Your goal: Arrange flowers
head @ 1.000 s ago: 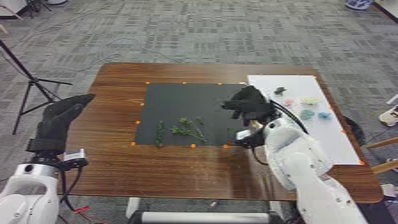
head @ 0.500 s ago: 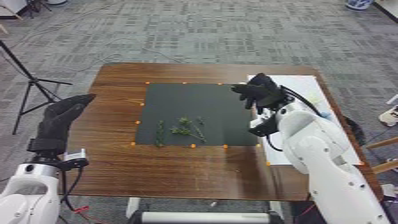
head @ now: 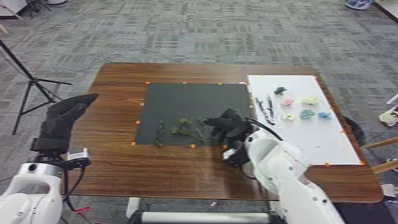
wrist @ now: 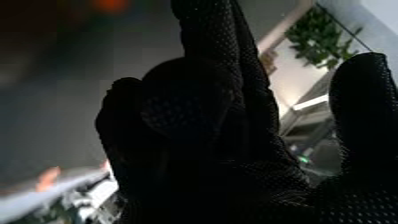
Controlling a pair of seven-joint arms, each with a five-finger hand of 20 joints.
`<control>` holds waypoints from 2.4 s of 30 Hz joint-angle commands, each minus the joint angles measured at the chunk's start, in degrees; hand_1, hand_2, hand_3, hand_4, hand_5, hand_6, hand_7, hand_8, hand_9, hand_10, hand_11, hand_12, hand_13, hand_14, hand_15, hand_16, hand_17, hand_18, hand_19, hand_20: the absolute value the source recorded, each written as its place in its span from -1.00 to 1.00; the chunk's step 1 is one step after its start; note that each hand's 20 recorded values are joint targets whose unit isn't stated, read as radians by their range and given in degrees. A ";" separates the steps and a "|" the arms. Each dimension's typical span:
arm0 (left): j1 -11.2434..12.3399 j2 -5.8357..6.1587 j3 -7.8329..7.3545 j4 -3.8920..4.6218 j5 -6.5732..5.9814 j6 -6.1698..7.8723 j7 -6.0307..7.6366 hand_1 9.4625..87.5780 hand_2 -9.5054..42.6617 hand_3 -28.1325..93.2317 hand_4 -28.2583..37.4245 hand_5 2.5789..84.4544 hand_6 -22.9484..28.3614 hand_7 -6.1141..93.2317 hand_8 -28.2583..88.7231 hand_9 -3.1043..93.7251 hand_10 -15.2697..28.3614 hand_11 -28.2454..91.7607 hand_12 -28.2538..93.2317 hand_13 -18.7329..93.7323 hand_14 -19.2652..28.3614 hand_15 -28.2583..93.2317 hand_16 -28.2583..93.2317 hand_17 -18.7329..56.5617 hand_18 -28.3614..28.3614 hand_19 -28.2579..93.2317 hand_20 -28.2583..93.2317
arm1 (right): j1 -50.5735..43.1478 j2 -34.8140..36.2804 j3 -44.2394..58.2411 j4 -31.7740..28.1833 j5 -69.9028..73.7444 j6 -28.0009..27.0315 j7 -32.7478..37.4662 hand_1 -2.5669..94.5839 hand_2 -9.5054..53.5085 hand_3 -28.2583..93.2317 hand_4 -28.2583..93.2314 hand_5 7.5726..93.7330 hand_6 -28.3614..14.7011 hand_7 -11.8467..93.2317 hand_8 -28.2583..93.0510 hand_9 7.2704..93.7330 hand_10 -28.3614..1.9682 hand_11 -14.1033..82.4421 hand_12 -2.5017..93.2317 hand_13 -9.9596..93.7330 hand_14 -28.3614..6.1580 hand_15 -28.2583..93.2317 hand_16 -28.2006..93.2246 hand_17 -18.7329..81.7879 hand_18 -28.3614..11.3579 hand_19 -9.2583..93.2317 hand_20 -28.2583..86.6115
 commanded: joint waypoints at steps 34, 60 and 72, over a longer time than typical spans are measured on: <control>-1.07 -0.62 0.96 0.49 -0.19 -0.61 -0.27 -0.63 -1.00 0.56 -0.94 0.07 -0.02 -0.51 -0.65 -0.15 0.20 -0.28 -0.32 -0.16 0.34 -0.42 -0.48 -0.52 0.34 -0.53 -0.30 | -1.46 -2.87 -3.99 0.36 1.74 -1.65 -0.07 -0.54 -0.40 0.36 -0.71 0.58 0.05 -0.36 -0.59 0.88 -0.21 -0.27 -0.46 1.00 0.38 0.37 0.03 0.72 -0.31 1.00 0.51; -0.83 -0.83 0.84 0.00 -0.24 -0.57 0.13 -0.62 -1.00 0.56 -0.95 0.07 -0.02 -0.50 -0.65 -0.15 0.20 -0.27 -0.32 -0.16 0.35 -0.42 -0.48 -0.52 0.34 -0.53 -0.30 | -1.11 -1.59 -2.55 1.05 1.33 -2.74 -0.27 -0.54 -0.40 0.36 -0.71 0.58 0.05 -0.35 -0.59 0.88 -0.21 -0.26 -0.45 1.00 0.38 0.36 0.04 0.71 -0.32 1.00 0.51; -1.06 -0.94 0.88 -0.06 -0.17 -0.91 0.22 -0.63 -1.00 0.56 -0.94 0.07 -0.02 -0.50 -0.65 -0.15 0.20 -0.27 -0.32 -0.16 0.35 -0.42 -0.48 -0.52 0.34 -0.53 -0.30 | -0.78 -1.69 -1.28 3.51 -1.15 -2.55 -0.44 -0.54 -0.40 0.35 -0.71 0.56 0.03 -0.39 -0.60 0.85 -0.22 -0.28 -0.46 1.00 0.38 0.34 0.06 0.70 -0.33 1.00 0.51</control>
